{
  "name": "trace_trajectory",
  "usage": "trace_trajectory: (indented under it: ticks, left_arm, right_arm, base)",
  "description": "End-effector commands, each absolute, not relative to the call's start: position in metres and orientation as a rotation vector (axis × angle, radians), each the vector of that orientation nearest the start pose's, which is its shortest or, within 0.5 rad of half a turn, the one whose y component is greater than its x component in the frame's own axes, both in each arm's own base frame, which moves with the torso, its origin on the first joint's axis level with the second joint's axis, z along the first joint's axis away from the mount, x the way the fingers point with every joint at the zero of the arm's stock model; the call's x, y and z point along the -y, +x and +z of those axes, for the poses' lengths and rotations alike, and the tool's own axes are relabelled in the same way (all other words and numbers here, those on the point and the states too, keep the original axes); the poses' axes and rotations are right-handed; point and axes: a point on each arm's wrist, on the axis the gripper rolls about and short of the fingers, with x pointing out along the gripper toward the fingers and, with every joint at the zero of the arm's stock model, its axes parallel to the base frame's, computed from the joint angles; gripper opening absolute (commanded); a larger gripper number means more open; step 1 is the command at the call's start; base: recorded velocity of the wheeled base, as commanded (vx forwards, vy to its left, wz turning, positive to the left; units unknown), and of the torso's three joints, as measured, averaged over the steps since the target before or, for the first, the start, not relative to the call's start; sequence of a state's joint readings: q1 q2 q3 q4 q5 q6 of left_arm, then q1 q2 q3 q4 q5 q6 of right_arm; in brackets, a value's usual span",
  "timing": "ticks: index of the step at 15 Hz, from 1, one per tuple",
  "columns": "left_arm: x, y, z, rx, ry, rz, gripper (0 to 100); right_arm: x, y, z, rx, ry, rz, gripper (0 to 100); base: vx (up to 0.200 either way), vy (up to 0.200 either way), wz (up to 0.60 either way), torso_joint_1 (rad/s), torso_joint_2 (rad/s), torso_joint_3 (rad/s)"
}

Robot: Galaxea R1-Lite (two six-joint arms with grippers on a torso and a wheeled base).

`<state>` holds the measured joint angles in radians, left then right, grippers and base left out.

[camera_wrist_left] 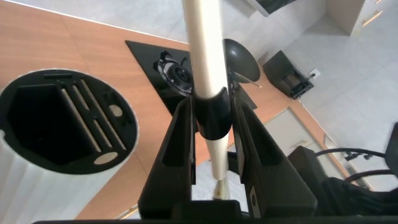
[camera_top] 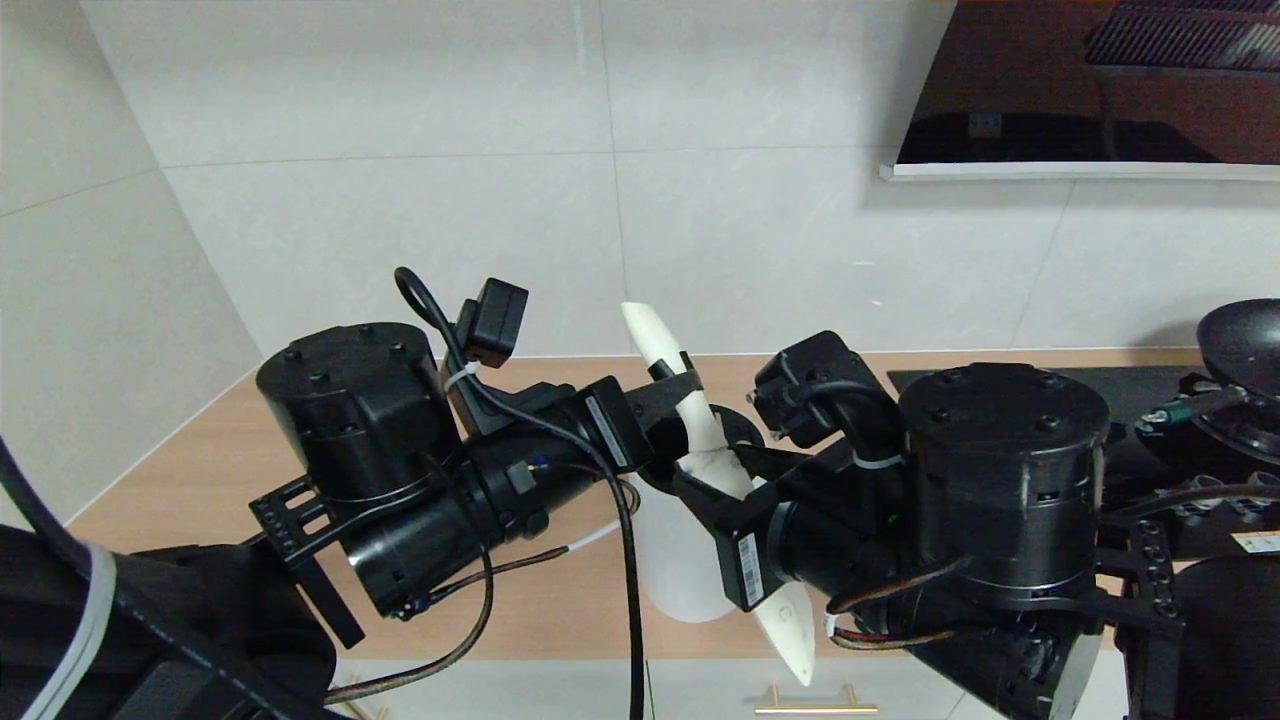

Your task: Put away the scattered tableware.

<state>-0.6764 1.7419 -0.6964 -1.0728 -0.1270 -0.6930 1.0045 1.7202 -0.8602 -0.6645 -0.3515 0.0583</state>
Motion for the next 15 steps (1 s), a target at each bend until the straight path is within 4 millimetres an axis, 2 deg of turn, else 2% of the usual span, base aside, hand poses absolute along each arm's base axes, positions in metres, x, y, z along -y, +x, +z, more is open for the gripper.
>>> trace_trajectory:
  ticks: [1, 6, 7, 11, 15]
  left_arm:
    - [0.194, 0.237, 0.186, -0.251, -0.663, -0.781, 0]
    - [0.194, 0.237, 0.186, -0.248, -0.664, -0.782, 0]
    - [0.194, 0.237, 0.187, -0.245, -0.665, -0.783, 0]
    - [0.190, 0.232, 0.197, -0.212, -0.666, -0.796, 0]
    - [0.180, 0.231, 0.207, -0.120, -0.562, -0.786, 0]
  right_arm:
    - [-0.262, 0.176, 0.195, -0.171, -0.066, 0.646, 0]
    - [-0.262, 0.176, 0.195, -0.171, -0.066, 0.646, 0]
    - [-0.262, 0.176, 0.195, -0.170, -0.065, 0.647, 100]
    - [-0.258, 0.176, 0.201, -0.147, -0.026, 0.638, 100]
    - [-0.222, 0.183, 0.230, -0.060, 0.036, 0.558, 100]
  base:
    - [0.000, 0.000, 0.00, 0.000, 0.00, 0.000]
    - [0.000, 0.000, 0.00, 0.000, 0.00, 0.000]
    - [0.000, 0.000, 0.00, 0.000, 0.00, 0.000]
    - [0.000, 0.000, 0.00, 0.000, 0.00, 0.000]
    - [0.000, 0.000, 0.00, 0.000, 0.00, 0.000]
